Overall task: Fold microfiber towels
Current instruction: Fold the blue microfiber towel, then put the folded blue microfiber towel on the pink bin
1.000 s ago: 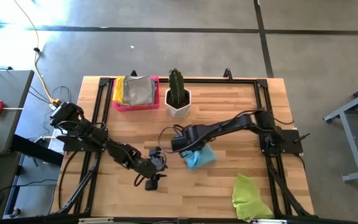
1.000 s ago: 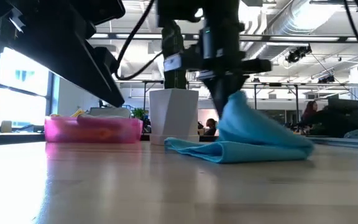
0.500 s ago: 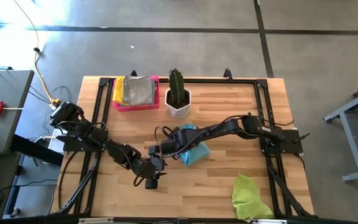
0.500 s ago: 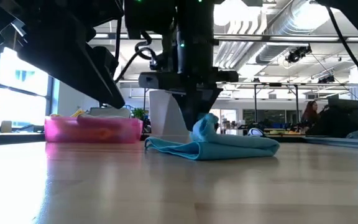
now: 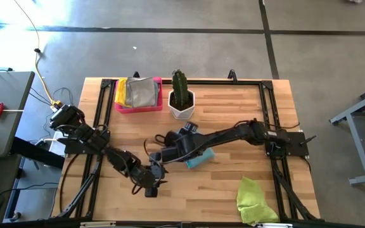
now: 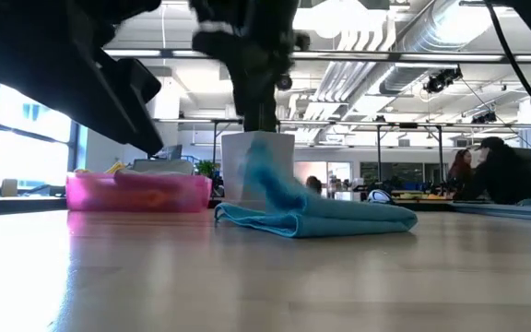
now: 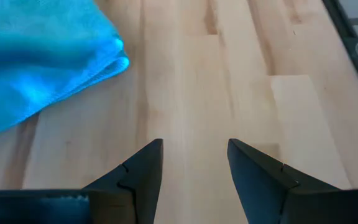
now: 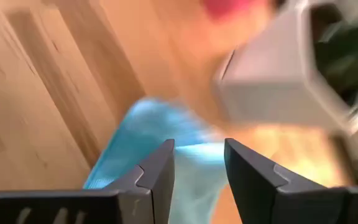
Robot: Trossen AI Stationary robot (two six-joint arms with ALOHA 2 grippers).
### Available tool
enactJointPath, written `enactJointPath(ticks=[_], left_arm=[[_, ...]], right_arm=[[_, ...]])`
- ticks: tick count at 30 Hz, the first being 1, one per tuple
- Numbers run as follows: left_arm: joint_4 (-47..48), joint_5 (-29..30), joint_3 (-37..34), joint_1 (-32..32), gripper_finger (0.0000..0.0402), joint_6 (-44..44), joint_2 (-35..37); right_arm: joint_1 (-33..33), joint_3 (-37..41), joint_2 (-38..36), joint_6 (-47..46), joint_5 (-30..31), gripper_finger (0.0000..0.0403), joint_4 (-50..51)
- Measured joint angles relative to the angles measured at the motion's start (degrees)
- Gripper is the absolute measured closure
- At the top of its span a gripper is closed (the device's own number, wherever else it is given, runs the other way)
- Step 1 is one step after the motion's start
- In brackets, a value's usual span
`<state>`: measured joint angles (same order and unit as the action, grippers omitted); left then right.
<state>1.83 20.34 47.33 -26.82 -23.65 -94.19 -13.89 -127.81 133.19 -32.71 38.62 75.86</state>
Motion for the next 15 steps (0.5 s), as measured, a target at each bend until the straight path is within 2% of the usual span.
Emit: enactJointPath(ticks=[3, 7, 10, 15], left_arm=[[0.0, -0.1, 0.0, -0.4, 0.0230, -0.7, 0.0], [0.0, 0.0, 0.0, 0.1, 0.0230, -1.0, 0.0], [-0.1, 1.7, 0.0, 1.2, 0.0230, 0.5, 0.0], [0.2, 3.2, 0.0, 4.8, 0.0230, 0.6, 0.0]], right_arm=[[-2.4, -3.1, 0.0, 4.7, 1.9, 0.0270, 0.6], [-5.3, -4.2, 0.0, 2.6, 1.8, 0.0270, 9.3], [-7.0, -2.3, 0.0, -3.3, 1.7, 0.0270, 14.3], [-8.9, 4.0, -3.8, -0.5, -0.6, 0.0270, 13.9]])
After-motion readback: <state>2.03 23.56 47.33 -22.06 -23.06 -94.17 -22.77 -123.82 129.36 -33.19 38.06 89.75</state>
